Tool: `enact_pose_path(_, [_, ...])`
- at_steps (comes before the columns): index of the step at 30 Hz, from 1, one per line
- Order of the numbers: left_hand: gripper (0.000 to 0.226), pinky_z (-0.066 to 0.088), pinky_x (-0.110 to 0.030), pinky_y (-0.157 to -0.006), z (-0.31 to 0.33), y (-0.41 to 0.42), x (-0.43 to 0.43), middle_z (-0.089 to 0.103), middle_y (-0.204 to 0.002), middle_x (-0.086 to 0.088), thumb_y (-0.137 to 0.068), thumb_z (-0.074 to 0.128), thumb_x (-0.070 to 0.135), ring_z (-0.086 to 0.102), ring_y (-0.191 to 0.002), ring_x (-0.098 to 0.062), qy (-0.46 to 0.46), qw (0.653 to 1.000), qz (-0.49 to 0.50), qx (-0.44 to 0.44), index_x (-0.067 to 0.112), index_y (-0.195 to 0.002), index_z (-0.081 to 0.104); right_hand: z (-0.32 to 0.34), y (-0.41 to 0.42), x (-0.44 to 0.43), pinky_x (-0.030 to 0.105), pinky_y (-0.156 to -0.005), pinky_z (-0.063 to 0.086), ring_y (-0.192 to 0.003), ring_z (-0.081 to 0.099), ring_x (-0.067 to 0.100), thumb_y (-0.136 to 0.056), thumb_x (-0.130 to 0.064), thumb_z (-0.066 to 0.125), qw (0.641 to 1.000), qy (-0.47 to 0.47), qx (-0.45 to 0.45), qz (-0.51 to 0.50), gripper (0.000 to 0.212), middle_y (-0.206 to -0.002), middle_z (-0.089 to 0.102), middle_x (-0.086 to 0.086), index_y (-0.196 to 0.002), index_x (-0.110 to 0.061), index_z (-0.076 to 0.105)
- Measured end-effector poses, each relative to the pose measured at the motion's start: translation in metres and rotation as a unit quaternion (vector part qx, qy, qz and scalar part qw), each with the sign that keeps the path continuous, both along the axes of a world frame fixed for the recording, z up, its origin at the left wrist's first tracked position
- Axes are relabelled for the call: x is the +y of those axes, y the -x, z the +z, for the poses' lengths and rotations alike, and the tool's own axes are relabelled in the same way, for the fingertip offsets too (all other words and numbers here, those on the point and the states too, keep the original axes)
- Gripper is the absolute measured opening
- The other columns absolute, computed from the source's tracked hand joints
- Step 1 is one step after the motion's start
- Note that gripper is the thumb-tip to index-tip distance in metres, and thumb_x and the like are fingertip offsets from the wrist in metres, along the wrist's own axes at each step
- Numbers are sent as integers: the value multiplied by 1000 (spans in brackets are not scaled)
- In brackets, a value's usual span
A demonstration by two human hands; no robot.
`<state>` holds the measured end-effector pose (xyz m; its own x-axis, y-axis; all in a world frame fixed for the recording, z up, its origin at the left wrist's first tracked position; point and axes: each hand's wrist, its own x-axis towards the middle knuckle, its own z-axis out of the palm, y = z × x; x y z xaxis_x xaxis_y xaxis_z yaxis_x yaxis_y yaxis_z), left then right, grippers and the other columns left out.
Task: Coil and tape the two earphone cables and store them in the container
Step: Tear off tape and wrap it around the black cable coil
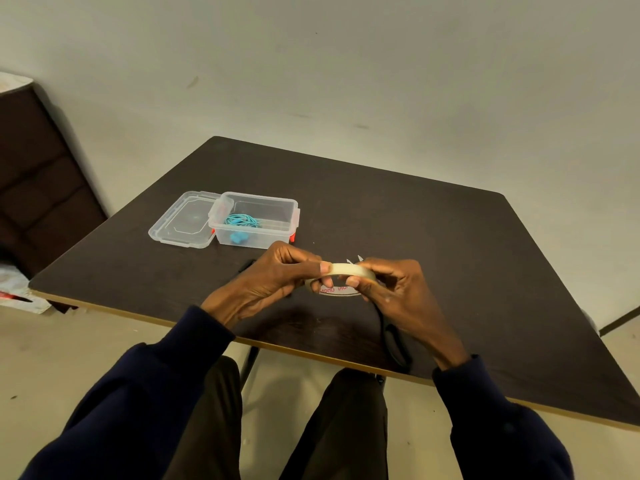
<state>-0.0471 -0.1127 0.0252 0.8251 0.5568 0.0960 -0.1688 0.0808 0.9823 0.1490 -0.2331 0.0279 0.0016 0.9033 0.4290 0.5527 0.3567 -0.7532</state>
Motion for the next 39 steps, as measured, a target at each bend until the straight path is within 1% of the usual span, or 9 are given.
enact_pose_path(6, [15,50,-13,-61,-4,0,2,72,-77,-10,-87,64,6,69,-75,-14,-62,997,20,31,-6,-85,73,5,2,4,22,-65,50,-78,68,14,-91,-24,70,997,-9,-71,2,22,-89,74,-4,-107,-11,77])
enact_pose_path(9, [23,54,-19,-71,-8,-1,5,73,-78,-9,-81,78,21,68,-78,-17,-92,995,23,39,-1,-84,76,9,3,7,14,-63,42,-74,63,9,-90,-14,74,991,-13,-131,2,15,-86,72,-6,-105,-12,77])
enact_pose_path(11, [29,55,-23,-77,-11,-2,6,74,-78,-7,-77,75,31,68,-77,-17,-109,992,30,47,3,-84,77,10,5,9,9,-64,40,-73,60,2,-89,-5,74,985,-8,-174,1,17,-85,68,-9,-105,-11,78])
enact_pose_path(18, [26,53,-37,-88,-18,0,5,72,-77,-10,-78,74,34,65,-80,-20,-77,995,44,44,8,-78,78,15,8,15,6,-70,44,-80,64,2,-88,-9,75,973,-7,-232,0,25,-98,76,2,-113,-11,76])
enact_pose_path(21, [13,54,-29,-81,-17,0,1,70,-74,-8,-83,75,20,64,-75,-15,-11,999,46,11,9,-76,77,12,10,15,7,-79,47,-91,67,3,-89,-15,74,984,-19,-179,-2,32,-108,75,0,-121,-10,72])
enact_pose_path(24, [18,54,-29,-83,-15,2,0,67,-74,-7,-90,66,18,64,-75,-14,78,995,53,-28,15,-76,77,2,12,12,22,-86,56,-100,71,13,-88,-13,74,999,33,21,-4,34,-109,75,3,-120,-7,69])
enact_pose_path(28, [20,56,-25,-78,-12,6,1,70,-77,-7,-87,61,18,65,-72,-14,122,990,52,-48,18,-80,80,-15,14,9,35,-85,61,-92,75,33,-85,-6,72,967,48,247,-29,26,-97,76,18,-109,3,66])
enact_pose_path(34, [18,57,-25,-77,-13,10,6,72,-77,-8,-82,63,21,66,-73,-16,62,997,53,-17,15,-83,80,-7,15,6,32,-79,61,-86,75,26,-79,-6,80,987,-7,155,-46,20,-92,77,10,-97,-3,74])
enact_pose_path(39, [26,56,-20,-69,-10,10,10,72,-75,-7,-82,65,20,65,-70,-14,-19,999,50,7,-4,-88,74,2,12,4,40,-82,61,-91,74,21,-79,-9,80,996,-9,84,-41,21,-97,77,3,-100,-7,75])
